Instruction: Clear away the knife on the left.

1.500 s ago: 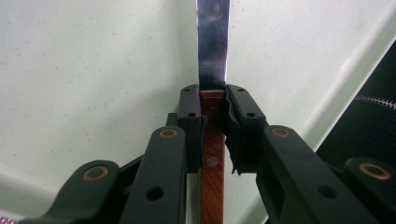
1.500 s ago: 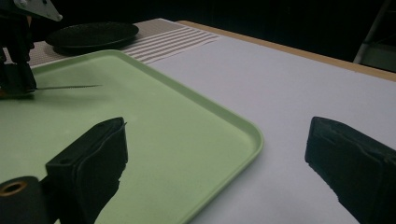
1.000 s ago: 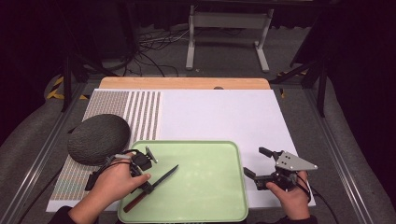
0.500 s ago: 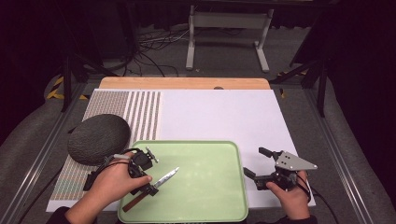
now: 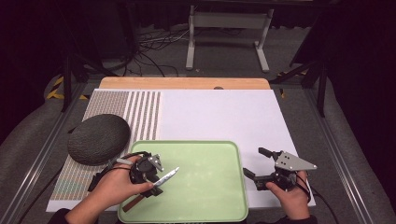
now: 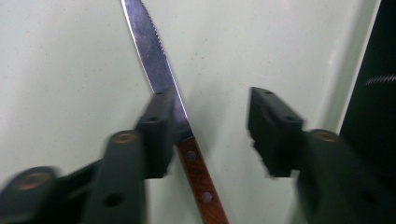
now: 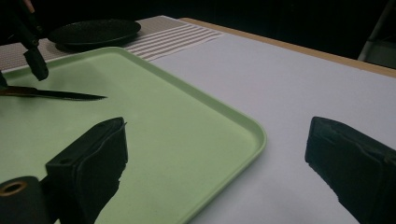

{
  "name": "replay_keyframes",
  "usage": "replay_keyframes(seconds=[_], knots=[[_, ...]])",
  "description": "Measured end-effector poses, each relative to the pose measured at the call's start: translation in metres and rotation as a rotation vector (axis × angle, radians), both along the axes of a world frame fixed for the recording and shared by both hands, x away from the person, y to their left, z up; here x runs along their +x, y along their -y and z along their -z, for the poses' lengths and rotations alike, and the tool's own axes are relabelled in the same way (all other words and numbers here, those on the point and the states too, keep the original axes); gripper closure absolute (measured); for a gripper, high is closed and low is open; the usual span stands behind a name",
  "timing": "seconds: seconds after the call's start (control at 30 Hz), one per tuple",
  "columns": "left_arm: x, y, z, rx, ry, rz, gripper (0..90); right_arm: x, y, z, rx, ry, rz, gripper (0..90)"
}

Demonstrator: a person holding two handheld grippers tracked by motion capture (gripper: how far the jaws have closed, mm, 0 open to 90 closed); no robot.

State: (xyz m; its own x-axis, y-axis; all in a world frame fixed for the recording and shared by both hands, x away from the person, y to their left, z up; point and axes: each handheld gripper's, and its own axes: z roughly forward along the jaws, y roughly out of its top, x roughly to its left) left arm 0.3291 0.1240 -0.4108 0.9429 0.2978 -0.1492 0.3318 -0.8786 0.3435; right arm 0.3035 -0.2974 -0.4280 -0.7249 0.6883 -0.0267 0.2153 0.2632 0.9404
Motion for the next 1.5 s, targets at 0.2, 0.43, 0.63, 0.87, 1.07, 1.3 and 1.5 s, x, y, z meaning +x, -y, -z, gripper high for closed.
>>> replay_keyframes(seconds=[0.2,0.43,0.63,0.87,1.07,1.3,1.5], knots=[[0.0,0.004,0.005,-0.009,0.001,0.065,86.4,0.0,0.0,0.0,0.001,0.002,-0.003,6.7],[0.0,0.009,0.013,0.042,-0.025,0.109,90.0,0.0,0.001,0.0,0.0,0.003,-0.003,6.7],[0.003,0.007,0.017,0.038,-0.04,0.106,90.0,0.0,0.0,0.0,-0.001,0.002,-0.005,6.7],[0.007,0.003,0.021,0.025,-0.049,0.09,90.0,0.0,0.001,0.0,0.001,0.001,-0.004,6.7],[0.011,0.0,0.023,0.007,-0.061,0.085,90.0,0.0,0.0,0.0,0.0,0.002,-0.006,6.7],[0.013,-0.004,0.023,0.002,-0.064,0.076,90.0,0.0,0.0,0.0,-0.003,0.001,-0.005,6.6],[0.013,-0.008,0.023,-0.002,-0.065,0.07,90.0,0.0,0.001,0.0,0.0,0.001,-0.006,6.6]])
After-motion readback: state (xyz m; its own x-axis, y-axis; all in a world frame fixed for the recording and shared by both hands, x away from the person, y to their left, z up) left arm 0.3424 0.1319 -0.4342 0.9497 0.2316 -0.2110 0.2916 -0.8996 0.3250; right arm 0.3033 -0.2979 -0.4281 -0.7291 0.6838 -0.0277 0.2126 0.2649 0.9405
